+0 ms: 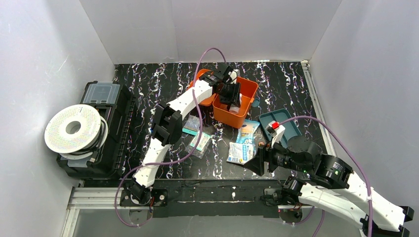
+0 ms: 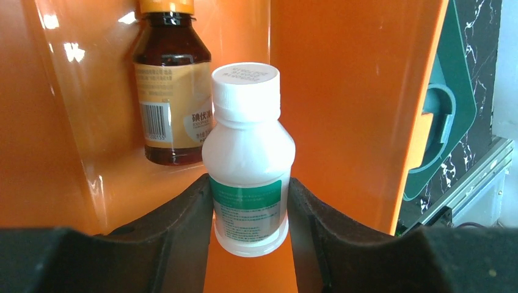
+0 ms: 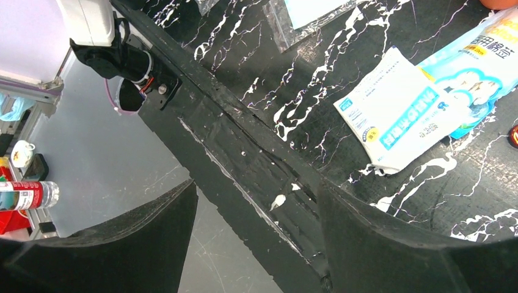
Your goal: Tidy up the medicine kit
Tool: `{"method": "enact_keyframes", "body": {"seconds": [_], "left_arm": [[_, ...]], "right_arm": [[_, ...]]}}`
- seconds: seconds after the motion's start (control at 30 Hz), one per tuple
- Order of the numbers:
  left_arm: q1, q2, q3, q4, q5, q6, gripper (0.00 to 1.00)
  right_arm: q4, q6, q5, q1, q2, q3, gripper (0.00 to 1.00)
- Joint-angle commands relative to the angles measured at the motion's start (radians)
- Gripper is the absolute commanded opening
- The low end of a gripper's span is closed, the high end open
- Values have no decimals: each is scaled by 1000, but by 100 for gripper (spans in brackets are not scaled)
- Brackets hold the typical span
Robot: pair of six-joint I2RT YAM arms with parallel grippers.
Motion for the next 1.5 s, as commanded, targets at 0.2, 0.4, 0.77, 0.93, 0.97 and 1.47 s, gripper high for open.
{"method": "enact_keyframes", "body": {"seconds": [0.2,0.4,0.77,0.93,0.97,1.47], "left_arm": [[-27,-36,-50,-66,53,3,1],[-41,-53,-87,-100,50,-3,12],[-51,-79,-112,-103,85,-12,56],[-52,-117,-115,-86,108,-7,71],[-52,-127,-114,-78,113,-6,73],[-65,-375,-134,-60,30,0,98]], "right_arm": [[10,-26,5,4,36,1,79],[-9,-18,40,4,41,12,80],[-111,33,165,4,90,57,88],[-125,60,185,4,100,65,89],[-129,65,193,4,100,68,89],[-186,172,313,4,155,92,91]]}}
